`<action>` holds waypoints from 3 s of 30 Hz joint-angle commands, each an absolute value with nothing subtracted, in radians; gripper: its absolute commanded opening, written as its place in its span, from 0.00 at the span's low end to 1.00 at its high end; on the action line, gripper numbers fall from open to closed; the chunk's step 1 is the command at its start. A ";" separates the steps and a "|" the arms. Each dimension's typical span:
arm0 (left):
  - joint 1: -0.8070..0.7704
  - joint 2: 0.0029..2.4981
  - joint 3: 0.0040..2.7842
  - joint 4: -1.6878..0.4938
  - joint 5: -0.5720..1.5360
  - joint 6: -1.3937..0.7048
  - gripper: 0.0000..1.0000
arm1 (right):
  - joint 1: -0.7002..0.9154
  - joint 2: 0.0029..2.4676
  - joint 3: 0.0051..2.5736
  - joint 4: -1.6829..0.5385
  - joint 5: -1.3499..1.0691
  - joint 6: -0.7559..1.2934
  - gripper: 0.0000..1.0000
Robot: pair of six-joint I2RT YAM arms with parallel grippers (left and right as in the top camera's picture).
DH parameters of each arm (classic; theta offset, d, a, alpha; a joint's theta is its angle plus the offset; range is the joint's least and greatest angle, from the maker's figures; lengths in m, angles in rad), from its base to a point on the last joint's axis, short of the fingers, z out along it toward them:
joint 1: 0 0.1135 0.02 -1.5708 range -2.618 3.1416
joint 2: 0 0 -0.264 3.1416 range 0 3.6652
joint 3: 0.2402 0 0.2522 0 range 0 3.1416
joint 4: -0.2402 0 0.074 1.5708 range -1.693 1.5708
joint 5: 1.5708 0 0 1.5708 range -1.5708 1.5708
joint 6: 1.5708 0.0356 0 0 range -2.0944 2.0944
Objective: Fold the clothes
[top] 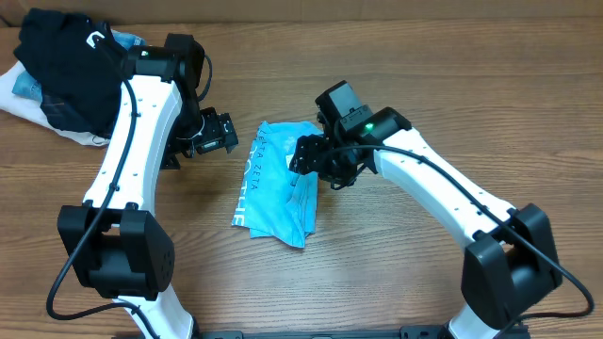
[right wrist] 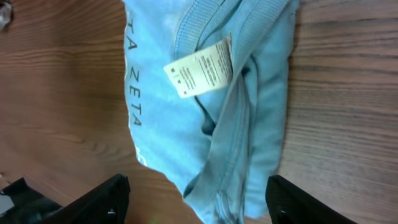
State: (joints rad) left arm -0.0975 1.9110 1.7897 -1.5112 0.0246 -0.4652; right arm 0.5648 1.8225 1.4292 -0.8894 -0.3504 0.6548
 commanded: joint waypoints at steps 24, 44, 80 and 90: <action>-0.099 1.897 1.768 -1.504 0.010 -0.471 1.00 | 0.564 2.011 1.418 -0.831 -0.268 0.712 0.29; -0.099 1.897 1.621 -1.360 0.053 -0.424 1.00 | 0.465 2.011 1.433 -1.042 -0.152 0.707 0.25; -0.098 2.149 1.370 -0.933 0.578 0.023 1.00 | 0.081 2.011 1.484 -1.213 -0.390 0.336 1.00; -0.155 2.234 1.370 -0.944 0.618 -0.057 0.70 | 0.081 2.011 1.484 -1.209 -0.391 0.336 1.00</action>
